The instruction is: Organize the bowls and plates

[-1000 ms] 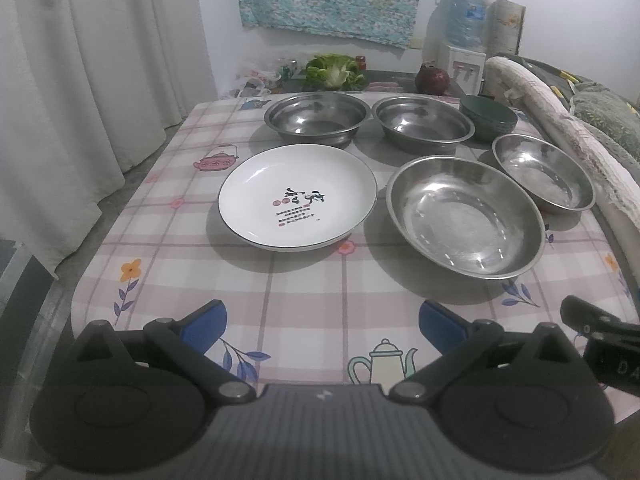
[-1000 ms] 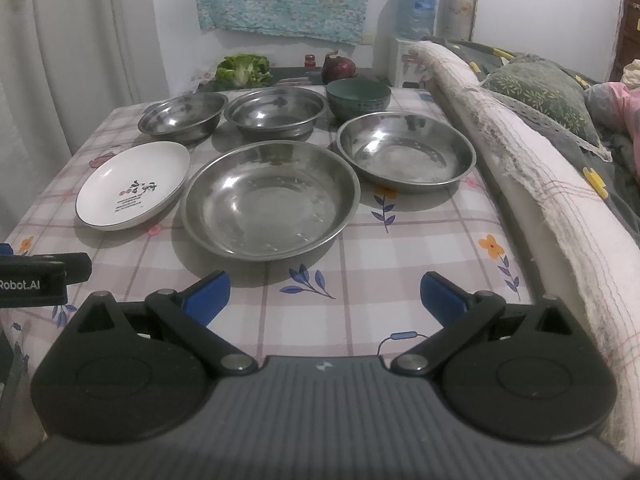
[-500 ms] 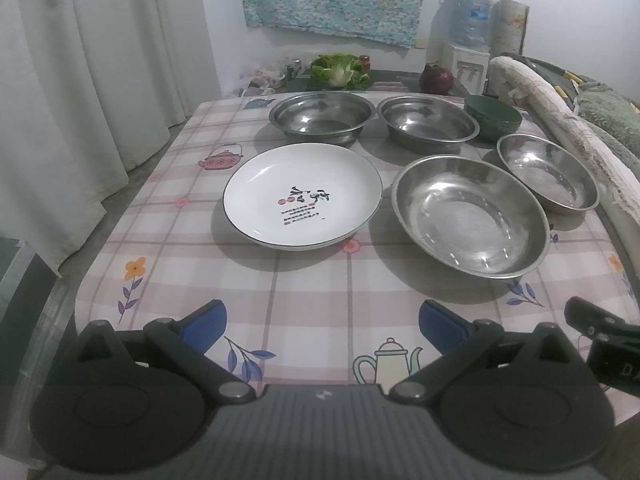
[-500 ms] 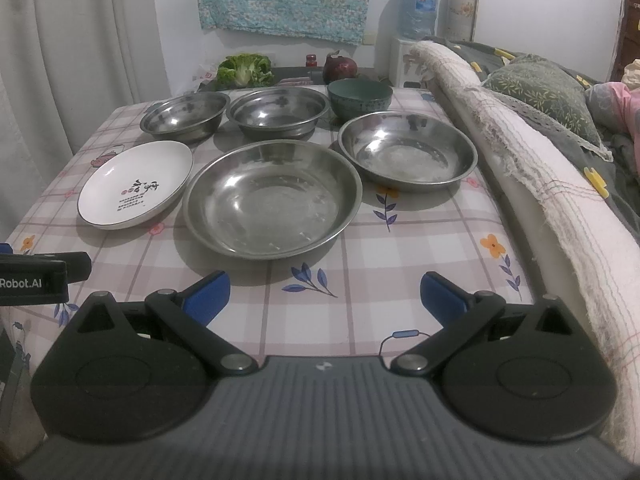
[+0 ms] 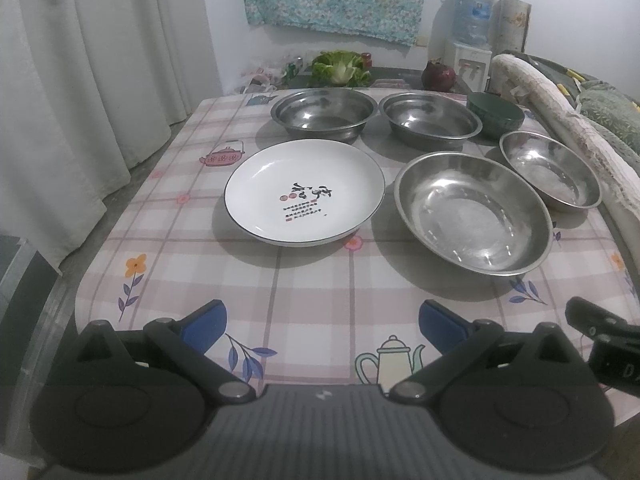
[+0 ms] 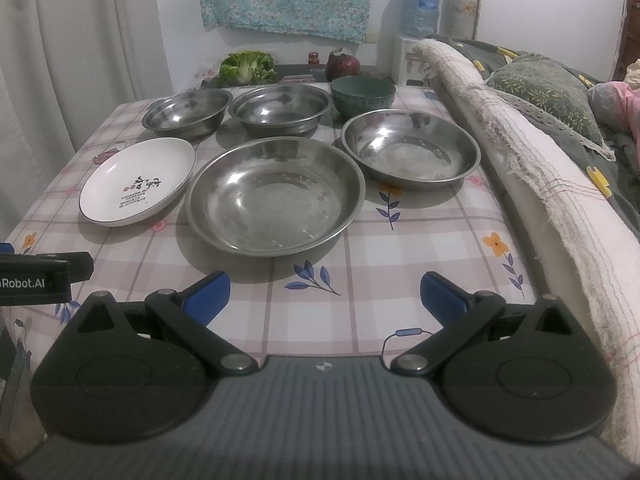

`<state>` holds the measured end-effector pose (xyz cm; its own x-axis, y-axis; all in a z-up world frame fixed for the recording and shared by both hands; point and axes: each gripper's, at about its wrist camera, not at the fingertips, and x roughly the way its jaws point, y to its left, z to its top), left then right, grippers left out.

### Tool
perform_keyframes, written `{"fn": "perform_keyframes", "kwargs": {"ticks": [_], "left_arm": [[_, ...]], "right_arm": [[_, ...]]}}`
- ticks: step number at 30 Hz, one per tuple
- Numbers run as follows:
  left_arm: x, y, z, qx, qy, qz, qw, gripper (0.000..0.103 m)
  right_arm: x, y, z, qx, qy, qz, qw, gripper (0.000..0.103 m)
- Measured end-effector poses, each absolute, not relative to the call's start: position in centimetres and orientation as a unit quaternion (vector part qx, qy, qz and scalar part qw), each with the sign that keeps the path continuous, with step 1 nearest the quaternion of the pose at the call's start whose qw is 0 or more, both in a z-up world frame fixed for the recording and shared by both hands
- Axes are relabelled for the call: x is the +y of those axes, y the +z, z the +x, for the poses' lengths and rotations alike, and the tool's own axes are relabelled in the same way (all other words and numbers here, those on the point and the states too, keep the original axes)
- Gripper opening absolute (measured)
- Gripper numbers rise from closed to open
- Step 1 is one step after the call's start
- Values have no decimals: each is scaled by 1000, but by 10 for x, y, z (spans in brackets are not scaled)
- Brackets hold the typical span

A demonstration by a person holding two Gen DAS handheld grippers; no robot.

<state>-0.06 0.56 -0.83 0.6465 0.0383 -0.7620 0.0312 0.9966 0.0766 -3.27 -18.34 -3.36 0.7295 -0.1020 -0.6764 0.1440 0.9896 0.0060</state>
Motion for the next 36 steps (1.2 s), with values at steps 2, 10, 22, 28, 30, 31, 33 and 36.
{"fn": "perform_keyframes", "kwargs": {"ticks": [2,10,22,28,30,31,33,36], "left_arm": [[6,-8,-1,421,2,41,906,103],[6,-10,-1,422,3,41,906,103],[7,-11,0,423,3,40,905,103],[7,-11,0,423,3,40,905,103],[7,-11,0,423,3,40,905,103],[7,-11,0,423,3,40,905,103],[8,-11,0,424,3,40,905,103],[9,-12,1,424,4,41,905,103]], "right_arm": [[-184,-34,-32,362,-66,29,929,102],[-183,-35,-33,363,-66,28,929,102],[-183,-36,-33,365,-66,28,928,102],[-183,-36,-32,364,-66,28,928,102],[-182,-36,-33,364,-67,28,928,102],[-183,-36,-32,364,-66,29,928,102],[-183,-37,-32,363,-65,28,929,102],[-184,-36,-31,359,-65,23,931,102]]}}
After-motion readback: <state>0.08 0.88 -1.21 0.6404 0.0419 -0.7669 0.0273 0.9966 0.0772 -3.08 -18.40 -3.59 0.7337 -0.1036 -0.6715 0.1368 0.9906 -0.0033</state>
